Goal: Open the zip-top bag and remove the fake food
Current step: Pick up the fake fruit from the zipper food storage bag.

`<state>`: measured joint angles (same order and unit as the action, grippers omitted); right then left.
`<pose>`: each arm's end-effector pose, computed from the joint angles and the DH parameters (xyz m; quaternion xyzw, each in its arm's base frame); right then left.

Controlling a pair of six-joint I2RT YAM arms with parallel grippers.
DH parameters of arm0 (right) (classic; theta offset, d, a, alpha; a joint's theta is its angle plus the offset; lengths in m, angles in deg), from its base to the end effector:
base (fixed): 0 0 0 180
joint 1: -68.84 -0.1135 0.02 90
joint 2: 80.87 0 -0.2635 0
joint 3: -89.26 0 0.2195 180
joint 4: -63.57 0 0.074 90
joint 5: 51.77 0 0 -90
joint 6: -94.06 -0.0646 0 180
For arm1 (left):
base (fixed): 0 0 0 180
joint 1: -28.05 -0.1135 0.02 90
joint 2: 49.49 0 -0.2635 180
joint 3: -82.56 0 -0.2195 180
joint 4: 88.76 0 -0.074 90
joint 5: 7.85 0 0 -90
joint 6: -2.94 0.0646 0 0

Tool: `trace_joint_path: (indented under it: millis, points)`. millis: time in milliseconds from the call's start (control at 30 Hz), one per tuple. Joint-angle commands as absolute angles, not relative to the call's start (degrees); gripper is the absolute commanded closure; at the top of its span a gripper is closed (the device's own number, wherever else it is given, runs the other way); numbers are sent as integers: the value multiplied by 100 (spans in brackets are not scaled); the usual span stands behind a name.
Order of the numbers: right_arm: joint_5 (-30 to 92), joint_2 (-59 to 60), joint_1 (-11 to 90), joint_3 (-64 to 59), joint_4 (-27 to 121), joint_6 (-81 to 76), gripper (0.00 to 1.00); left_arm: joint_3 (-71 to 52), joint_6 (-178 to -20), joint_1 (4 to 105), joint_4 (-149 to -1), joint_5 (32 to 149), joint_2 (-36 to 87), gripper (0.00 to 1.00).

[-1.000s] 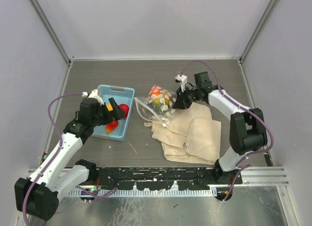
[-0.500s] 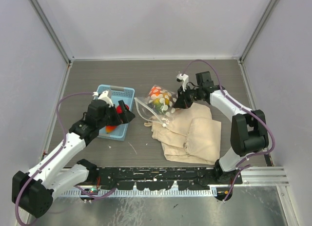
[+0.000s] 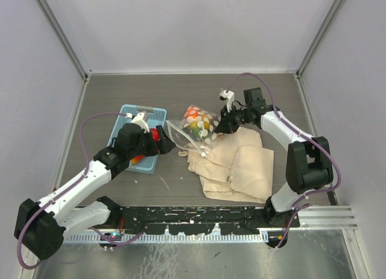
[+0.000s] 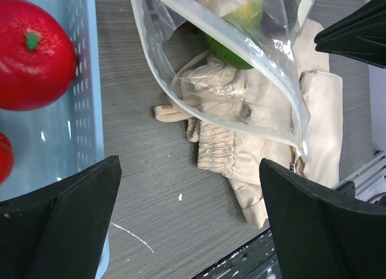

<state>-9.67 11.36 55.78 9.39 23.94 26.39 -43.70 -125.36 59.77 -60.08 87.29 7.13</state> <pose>0.2979 0.1183 0.2374 -0.3886 0.7830 0.3585 0.3277 0.1774 -0.1165 0.2501 -0.0282 0.8717 -0.3118 0.3770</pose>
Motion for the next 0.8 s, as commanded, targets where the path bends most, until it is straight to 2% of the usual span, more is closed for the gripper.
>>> trace_joint_path:
  millis: [0,767]
  points:
    - [-1147,843,5629,924,2547,2691,84,-4304,-12599,6110,-6573,8625,789,2]
    - [-1237,758,5704,952,2568,2685,83,-3905,-12572,6495,-7017,8492,1578,2]
